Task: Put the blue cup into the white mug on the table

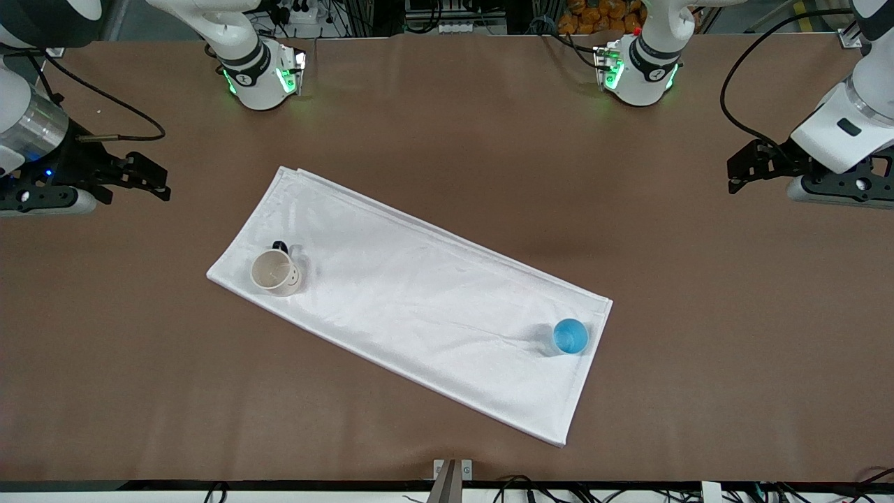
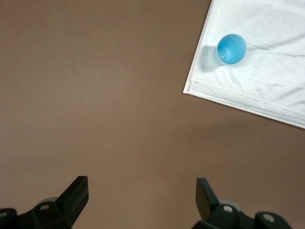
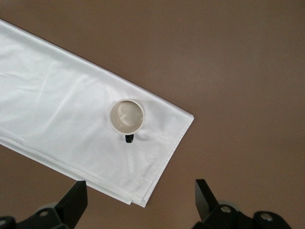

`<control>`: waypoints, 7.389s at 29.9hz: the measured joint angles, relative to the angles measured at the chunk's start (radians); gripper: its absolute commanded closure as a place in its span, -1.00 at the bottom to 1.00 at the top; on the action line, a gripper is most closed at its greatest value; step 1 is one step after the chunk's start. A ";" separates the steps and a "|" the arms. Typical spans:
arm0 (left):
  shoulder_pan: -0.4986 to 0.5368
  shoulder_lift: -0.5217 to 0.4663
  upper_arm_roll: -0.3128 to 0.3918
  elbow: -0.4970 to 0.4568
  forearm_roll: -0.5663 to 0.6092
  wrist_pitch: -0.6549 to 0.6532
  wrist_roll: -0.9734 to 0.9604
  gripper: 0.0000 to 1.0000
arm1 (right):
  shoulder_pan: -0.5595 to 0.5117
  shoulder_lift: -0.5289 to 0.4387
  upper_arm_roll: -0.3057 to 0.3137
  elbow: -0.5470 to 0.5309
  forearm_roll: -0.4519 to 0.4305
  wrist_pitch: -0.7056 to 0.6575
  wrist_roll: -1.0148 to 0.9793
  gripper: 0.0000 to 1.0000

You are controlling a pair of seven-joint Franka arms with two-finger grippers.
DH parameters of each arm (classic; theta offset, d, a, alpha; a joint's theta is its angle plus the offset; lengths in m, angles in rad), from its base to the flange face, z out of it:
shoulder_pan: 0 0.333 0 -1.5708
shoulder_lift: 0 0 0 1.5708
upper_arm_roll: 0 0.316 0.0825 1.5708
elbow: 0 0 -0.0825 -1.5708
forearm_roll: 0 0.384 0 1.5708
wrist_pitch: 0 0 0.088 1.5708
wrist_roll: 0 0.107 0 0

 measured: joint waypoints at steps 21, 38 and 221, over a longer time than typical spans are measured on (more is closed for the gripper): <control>-0.005 0.218 -0.005 0.019 0.000 0.153 -0.093 -1.00 | 0.000 -0.003 0.002 -0.046 -0.001 0.019 0.000 -1.00; -0.144 0.621 -0.017 0.164 -0.008 0.458 -0.409 -1.00 | 0.001 0.060 0.101 -0.326 -0.001 0.299 0.154 -1.00; -0.152 0.224 -0.458 -0.526 -0.086 0.571 -0.752 -0.26 | -0.049 0.058 0.203 0.171 -0.083 -0.100 0.071 -1.00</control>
